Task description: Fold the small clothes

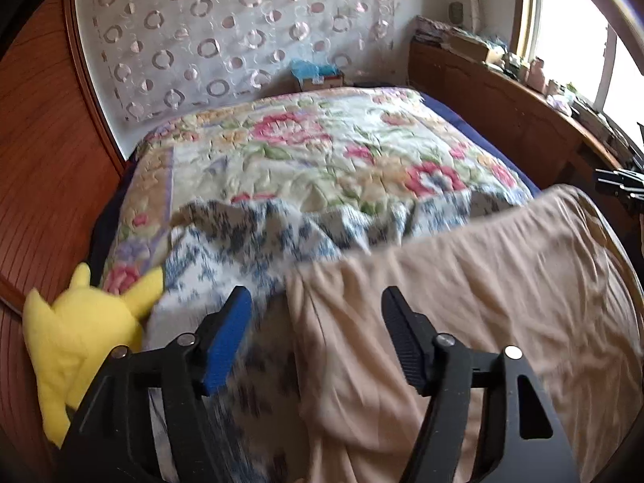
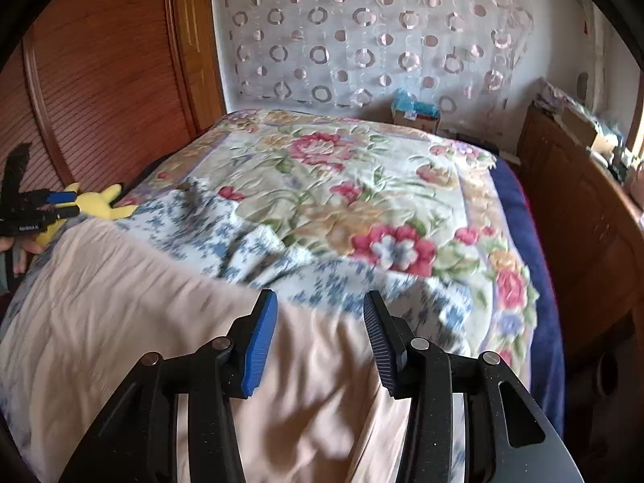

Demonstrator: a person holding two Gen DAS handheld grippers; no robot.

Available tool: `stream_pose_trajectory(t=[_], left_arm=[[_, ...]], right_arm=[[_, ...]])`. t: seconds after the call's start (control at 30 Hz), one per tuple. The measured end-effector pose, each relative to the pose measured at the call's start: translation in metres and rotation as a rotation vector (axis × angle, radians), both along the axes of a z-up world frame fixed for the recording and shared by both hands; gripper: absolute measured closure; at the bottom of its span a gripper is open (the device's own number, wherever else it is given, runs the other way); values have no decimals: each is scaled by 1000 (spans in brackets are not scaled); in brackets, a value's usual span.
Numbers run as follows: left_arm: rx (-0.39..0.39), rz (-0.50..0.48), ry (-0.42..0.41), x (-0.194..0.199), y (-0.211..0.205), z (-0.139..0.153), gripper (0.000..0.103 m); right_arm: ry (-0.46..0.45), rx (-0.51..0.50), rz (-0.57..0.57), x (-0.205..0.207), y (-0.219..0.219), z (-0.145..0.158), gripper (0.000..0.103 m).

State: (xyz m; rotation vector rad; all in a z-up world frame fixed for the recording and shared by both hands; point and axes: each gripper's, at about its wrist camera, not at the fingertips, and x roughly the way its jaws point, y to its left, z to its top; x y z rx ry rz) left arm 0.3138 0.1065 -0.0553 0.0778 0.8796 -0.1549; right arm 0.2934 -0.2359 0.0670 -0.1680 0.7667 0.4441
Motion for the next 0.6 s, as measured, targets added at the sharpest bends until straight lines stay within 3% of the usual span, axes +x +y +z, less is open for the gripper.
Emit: stream_pose_trajectory(t=[0.2, 0.6], left_arm=[[-12, 10, 12, -43, -3, -11, 26], [-77, 40, 27, -77, -10, -21, 26]], right_arm=[[56, 42, -27, -50, -29, -18, 57], [146, 57, -66, -47, -43, -35, 57]])
